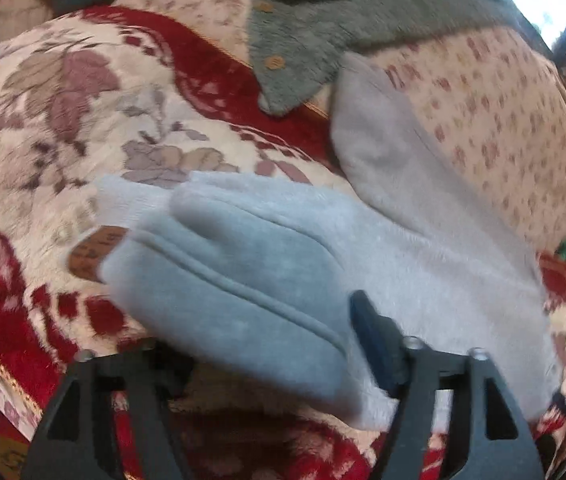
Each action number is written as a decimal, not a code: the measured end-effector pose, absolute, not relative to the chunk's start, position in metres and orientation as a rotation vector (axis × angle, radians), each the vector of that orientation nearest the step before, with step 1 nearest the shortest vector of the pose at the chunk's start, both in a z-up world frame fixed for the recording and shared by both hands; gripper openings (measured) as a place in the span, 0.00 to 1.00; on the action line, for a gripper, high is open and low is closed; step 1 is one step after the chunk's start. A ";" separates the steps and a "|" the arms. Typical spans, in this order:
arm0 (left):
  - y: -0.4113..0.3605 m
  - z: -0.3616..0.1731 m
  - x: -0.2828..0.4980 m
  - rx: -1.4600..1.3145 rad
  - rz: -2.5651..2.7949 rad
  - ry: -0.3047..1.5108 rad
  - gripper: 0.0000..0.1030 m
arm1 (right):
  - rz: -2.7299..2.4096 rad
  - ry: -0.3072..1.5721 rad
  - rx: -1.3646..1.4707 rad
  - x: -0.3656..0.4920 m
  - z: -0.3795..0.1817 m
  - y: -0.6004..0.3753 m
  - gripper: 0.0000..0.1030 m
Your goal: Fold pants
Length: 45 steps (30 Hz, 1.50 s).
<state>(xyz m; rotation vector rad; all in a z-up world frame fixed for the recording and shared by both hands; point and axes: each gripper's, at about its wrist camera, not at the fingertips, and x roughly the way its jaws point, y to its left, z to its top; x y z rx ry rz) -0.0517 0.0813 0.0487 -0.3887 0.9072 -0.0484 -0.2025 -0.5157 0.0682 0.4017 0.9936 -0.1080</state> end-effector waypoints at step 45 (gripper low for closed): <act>0.171 0.032 -0.037 -0.375 0.028 0.922 0.76 | 0.798 0.988 -0.095 -0.030 0.025 -0.024 0.73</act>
